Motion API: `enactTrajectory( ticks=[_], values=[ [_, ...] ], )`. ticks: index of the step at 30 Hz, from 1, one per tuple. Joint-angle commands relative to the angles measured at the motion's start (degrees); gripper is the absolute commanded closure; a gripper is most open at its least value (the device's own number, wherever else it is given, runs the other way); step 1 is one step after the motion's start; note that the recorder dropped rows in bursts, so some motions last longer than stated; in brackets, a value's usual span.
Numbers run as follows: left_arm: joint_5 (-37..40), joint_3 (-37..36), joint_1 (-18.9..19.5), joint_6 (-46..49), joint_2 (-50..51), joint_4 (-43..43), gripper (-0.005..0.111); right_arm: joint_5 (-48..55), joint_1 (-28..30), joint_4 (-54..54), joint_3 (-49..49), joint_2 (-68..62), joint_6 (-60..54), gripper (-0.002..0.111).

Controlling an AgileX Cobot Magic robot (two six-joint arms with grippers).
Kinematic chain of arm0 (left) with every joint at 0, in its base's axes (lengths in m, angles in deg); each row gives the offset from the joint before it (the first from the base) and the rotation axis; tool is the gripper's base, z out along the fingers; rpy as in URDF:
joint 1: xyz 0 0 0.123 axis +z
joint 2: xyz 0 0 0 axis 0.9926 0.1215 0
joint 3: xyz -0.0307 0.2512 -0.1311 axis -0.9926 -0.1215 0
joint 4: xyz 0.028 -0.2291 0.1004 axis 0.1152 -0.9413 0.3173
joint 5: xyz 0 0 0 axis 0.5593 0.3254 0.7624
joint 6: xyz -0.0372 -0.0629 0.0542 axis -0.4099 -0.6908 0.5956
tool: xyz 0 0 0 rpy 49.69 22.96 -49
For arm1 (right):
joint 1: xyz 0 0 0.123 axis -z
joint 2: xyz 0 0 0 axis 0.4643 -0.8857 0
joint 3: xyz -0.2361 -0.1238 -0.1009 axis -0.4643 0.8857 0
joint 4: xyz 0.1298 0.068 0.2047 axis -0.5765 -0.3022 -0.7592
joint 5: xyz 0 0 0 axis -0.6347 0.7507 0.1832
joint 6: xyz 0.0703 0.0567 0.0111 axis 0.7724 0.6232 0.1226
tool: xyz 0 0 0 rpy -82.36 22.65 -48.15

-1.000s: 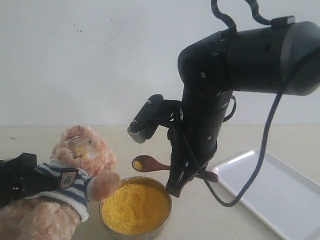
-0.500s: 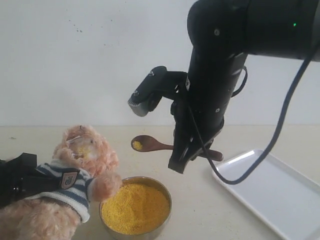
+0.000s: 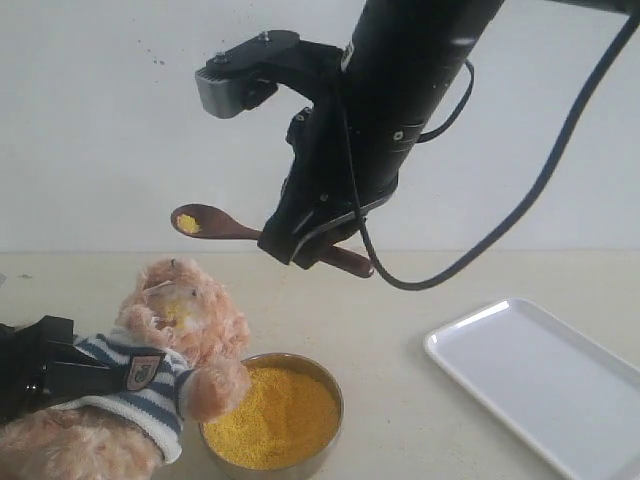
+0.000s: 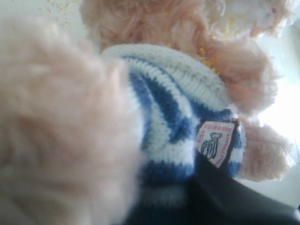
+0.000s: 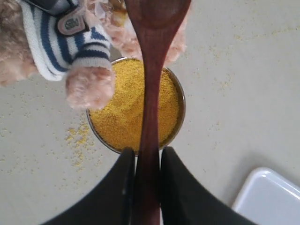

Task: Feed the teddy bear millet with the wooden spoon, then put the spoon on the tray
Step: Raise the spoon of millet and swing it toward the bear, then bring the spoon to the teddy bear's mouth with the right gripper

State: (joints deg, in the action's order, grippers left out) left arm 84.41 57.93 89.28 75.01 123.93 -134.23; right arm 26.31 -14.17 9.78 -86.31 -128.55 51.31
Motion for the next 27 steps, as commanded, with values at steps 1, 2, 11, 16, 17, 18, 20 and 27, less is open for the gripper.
enactTrajectory(
  ticks=[1,2,11,16,17,18,20,27],
  values=[
    [1.64,-0.17,-0.09,-0.05,-0.07,-0.4,0.103,0.27,-0.06,-2.44,-0.53,-1.52,-0.4,0.109],
    [1.64,-0.17,-0.09,-0.05,-0.07,-0.4,0.103,0.27,-0.06,-2.75,-0.53,-2.02,-0.4,0.109],
    [1.49,-0.17,-0.09,-0.05,-0.07,-0.4,0.103,-1.52,-5.04,4.79,-0.42,-5.22,0.07,0.109],
    [1.58,-0.17,-0.09,0.07,-0.07,-0.4,0.103,-4.87,-8.99,15.75,-0.42,-6.01,4.76,0.109],
    [1.58,-0.17,-0.09,0.07,-0.07,-0.4,0.103,-5.37,-9.76,17.79,-0.42,-6.01,5.46,0.109],
    [1.59,-0.17,-0.09,0.2,-0.07,-0.4,0.103,-5.58,-10.58,20.02,-0.42,-6.01,6.24,0.109],
    [1.59,-0.17,-0.09,0.2,-0.07,-0.4,0.103,-5.46,-12.02,23.94,-0.42,-6.05,7.48,0.109],
    [2.1,-0.17,-0.09,0.2,-0.07,-0.4,0.103,-3.32,-14.02,27.78,-0.42,-7.85,8.72,0.109]
  ],
)
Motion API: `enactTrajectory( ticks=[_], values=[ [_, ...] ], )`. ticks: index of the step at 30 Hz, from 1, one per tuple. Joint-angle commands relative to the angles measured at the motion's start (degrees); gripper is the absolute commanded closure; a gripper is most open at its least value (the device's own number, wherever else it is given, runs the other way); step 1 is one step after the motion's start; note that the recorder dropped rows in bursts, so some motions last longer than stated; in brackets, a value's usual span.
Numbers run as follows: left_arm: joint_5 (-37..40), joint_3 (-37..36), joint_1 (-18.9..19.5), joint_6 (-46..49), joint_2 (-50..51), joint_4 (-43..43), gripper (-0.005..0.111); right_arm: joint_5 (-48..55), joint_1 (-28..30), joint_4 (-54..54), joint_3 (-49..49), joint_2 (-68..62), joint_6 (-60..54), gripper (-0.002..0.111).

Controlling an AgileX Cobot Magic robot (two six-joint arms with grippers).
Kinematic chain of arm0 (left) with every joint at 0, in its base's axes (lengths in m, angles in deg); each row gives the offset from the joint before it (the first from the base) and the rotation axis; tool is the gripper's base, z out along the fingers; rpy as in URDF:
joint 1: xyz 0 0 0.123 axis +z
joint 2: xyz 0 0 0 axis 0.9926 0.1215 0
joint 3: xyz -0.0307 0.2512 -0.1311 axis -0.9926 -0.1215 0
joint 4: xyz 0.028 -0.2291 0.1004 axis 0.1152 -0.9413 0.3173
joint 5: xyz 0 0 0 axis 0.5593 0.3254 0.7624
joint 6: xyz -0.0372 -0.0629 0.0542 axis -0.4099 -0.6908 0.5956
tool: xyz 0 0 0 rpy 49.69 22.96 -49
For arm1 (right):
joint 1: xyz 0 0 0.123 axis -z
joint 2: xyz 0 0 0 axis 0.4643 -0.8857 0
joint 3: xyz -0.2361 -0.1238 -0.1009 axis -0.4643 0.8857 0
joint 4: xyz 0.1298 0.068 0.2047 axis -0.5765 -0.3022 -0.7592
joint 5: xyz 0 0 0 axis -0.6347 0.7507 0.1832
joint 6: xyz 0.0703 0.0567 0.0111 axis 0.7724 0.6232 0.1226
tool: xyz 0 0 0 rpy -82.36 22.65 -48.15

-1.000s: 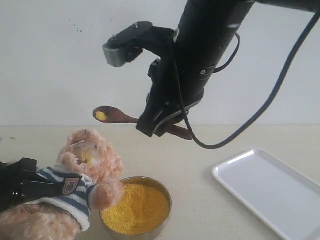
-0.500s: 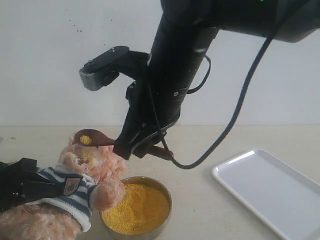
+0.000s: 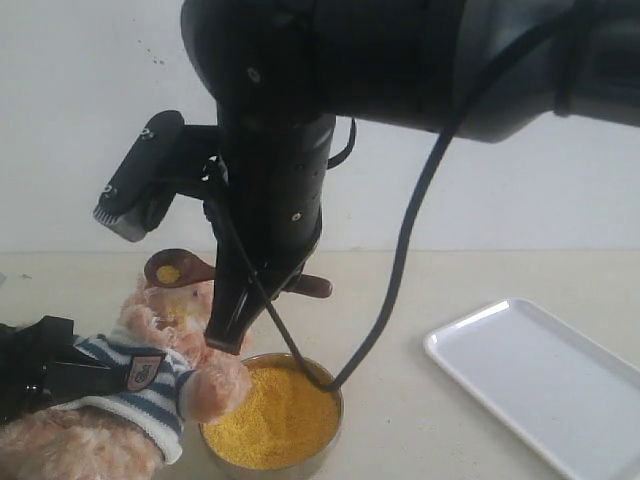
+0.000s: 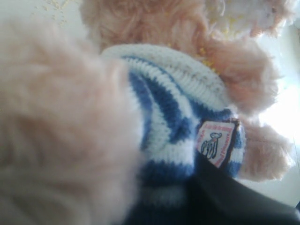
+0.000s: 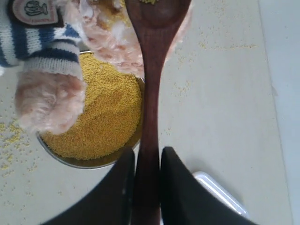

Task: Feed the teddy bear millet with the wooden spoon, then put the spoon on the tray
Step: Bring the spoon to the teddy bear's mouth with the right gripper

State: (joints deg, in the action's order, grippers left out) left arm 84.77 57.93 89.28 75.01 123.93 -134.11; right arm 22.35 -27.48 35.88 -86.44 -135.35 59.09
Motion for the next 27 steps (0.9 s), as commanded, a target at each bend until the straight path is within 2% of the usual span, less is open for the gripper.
enactTrajectory(
  ticks=[1,5,27],
  values=[
    [1.73,-0.17,-0.09,0.2,-0.07,-0.52,0.103,0.64,-0.84,1.83,-0.29,-1.11,1.4,0.109],
    [1.73,-0.17,-0.09,0.2,-0.07,-0.52,0.103,0.64,-1.49,2.06,-0.29,-1.25,5.99,0.109],
    [1.95,-0.17,-0.09,0.2,-0.07,-0.52,0.103,4.18,-1.48,8.28,-0.29,-1.25,8.09,0.109]
  ],
)
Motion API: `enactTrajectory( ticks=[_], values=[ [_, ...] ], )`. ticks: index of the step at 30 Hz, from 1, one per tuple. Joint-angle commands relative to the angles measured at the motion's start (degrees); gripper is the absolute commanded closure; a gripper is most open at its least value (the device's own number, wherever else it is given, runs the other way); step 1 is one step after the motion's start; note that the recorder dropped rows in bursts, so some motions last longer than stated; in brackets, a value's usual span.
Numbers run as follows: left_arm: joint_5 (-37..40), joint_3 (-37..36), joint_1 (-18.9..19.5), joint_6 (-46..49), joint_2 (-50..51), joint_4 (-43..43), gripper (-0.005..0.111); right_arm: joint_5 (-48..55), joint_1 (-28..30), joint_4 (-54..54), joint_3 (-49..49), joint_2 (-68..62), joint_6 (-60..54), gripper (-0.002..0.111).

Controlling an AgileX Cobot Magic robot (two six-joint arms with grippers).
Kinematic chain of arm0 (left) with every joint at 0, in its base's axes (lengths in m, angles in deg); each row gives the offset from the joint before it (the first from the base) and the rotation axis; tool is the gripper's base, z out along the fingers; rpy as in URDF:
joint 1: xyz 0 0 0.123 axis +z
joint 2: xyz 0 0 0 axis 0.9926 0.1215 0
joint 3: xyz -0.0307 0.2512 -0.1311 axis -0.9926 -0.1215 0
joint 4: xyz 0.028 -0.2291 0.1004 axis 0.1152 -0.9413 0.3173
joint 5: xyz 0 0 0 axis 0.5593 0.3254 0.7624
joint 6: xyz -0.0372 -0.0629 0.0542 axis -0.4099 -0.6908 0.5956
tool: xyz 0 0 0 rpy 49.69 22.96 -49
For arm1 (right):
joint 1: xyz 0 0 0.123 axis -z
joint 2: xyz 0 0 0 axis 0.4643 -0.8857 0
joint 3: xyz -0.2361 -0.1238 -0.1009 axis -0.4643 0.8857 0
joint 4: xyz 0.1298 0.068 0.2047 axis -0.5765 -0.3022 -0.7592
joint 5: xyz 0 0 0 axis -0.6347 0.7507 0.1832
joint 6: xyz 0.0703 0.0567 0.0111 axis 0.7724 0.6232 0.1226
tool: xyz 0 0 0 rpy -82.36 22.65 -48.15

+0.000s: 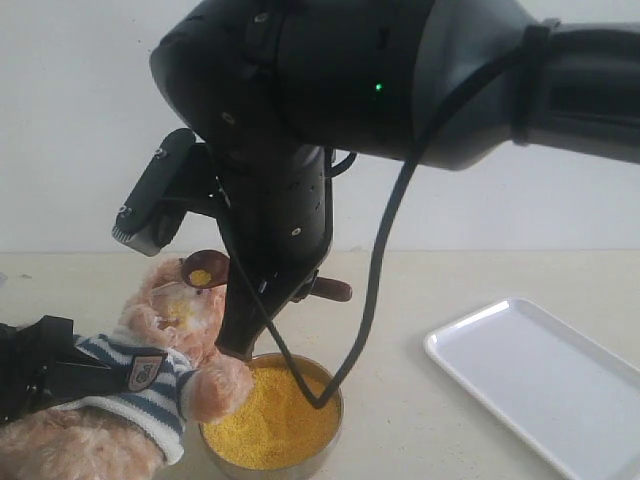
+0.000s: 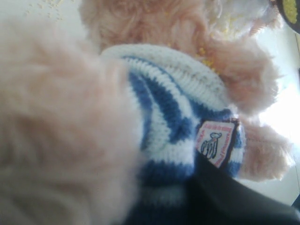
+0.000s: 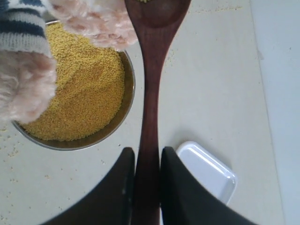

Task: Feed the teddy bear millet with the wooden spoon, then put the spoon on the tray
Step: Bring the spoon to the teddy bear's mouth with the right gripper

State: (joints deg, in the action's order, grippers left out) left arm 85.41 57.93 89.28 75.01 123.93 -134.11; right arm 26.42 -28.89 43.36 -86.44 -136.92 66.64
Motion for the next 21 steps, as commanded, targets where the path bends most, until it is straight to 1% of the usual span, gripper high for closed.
enactTrajectory(
  ticks=[1,8,11,17,21],
  values=[
    [1.31,-0.17,-0.09,0.2,-0.07,-0.52,0.103,0.11,-0.07,0.69,-0.29,0.33,0.54,0.109],
    [1.31,-0.17,-0.09,0.2,-0.07,-0.52,0.103,0.16,-0.07,0.56,-0.29,0.33,0.54,0.109],
    [1.31,-0.17,-0.09,0.2,-0.07,-0.52,0.103,0.16,-0.95,1.62,-0.29,0.33,0.54,0.109],
    [1.31,-0.17,-0.09,0.2,-0.07,-0.52,0.103,-0.16,-5.94,8.03,-0.29,-0.34,0.54,0.109],
    [1.54,-0.17,-0.09,0.2,-0.07,0.06,0.103,-0.05,-8.06,11.27,-0.19,-1.79,1.7,0.109]
  ],
)
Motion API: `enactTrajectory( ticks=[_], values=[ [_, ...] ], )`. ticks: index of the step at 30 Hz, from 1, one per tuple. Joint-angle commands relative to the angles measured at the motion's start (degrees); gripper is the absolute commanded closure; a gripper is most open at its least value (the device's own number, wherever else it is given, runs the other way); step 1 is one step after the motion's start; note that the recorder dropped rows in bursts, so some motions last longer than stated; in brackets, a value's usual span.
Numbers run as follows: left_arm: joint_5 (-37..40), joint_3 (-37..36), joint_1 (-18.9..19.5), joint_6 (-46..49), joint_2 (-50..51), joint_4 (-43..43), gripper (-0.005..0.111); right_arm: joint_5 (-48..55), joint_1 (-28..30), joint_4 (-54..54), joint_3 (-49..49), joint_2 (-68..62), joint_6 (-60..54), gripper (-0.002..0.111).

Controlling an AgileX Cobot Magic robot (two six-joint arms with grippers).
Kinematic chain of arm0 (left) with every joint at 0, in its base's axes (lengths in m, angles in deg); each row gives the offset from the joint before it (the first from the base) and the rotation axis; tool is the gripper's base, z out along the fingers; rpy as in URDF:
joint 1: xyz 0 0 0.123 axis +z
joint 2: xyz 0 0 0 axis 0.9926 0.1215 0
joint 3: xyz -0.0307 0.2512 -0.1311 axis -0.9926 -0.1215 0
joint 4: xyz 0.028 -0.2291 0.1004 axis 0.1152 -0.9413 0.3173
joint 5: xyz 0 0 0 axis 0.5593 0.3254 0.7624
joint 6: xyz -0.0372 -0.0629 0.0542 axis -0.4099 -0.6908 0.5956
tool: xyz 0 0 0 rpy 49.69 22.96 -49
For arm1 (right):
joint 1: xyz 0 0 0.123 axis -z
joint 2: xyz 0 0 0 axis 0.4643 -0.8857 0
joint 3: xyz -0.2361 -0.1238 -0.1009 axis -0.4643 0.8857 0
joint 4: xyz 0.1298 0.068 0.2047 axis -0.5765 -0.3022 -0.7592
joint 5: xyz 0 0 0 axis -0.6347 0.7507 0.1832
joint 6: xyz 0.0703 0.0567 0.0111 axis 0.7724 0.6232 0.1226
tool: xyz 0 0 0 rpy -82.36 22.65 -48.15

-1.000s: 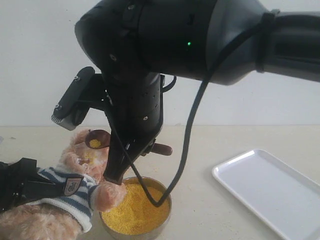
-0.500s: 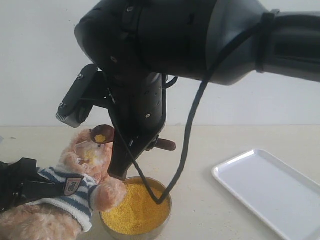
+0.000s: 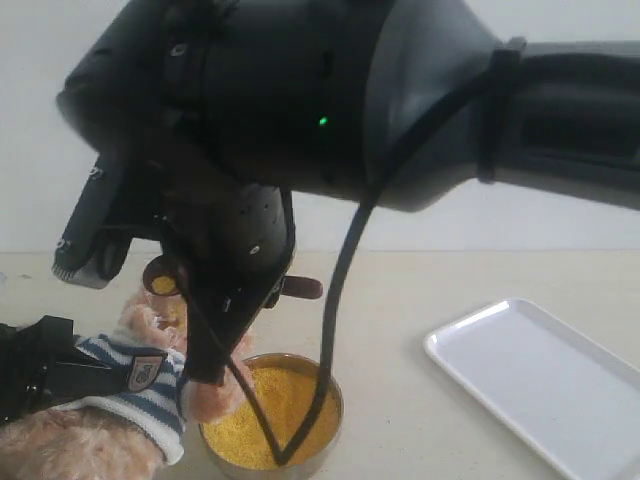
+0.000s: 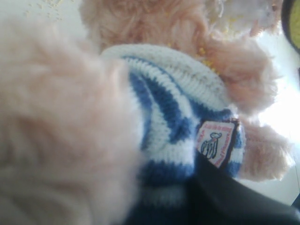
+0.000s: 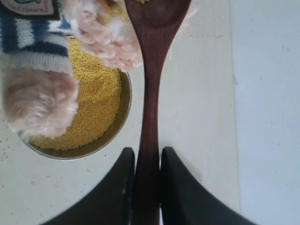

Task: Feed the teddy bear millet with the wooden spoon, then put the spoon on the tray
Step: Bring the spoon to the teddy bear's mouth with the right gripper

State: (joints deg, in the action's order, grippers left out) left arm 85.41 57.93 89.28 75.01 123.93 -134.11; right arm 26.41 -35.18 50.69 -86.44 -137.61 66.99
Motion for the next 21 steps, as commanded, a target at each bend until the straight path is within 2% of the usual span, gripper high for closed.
enactTrajectory(
  ticks=[1,7,15,19,21],
  values=[
    [1.71,-0.17,-0.09,0.2,-0.07,0.05,0.103,0.06,-1.95,5.68,-0.08,-1.52,2.07,0.109],
    [1.71,-0.17,-0.09,0.2,-0.07,0.05,0.103,0.16,-2.88,10.07,4.36,-2.33,3.95,0.109],
    [1.69,-0.17,-0.09,0.2,-0.07,-0.54,0.103,-2.7,-6.91,23.68,11.6,-2.33,16.08,0.109],
    [1.69,-0.17,-0.09,0.46,-0.07,-0.53,0.103,0.12,-6.91,26.5,12.56,-2.33,20.82,0.109],
    [1.56,-0.17,-0.09,0.45,-0.07,-0.53,0.103,-2.04,-6.91,31.73,12.56,-2.33,23.9,0.109]
  ],
)
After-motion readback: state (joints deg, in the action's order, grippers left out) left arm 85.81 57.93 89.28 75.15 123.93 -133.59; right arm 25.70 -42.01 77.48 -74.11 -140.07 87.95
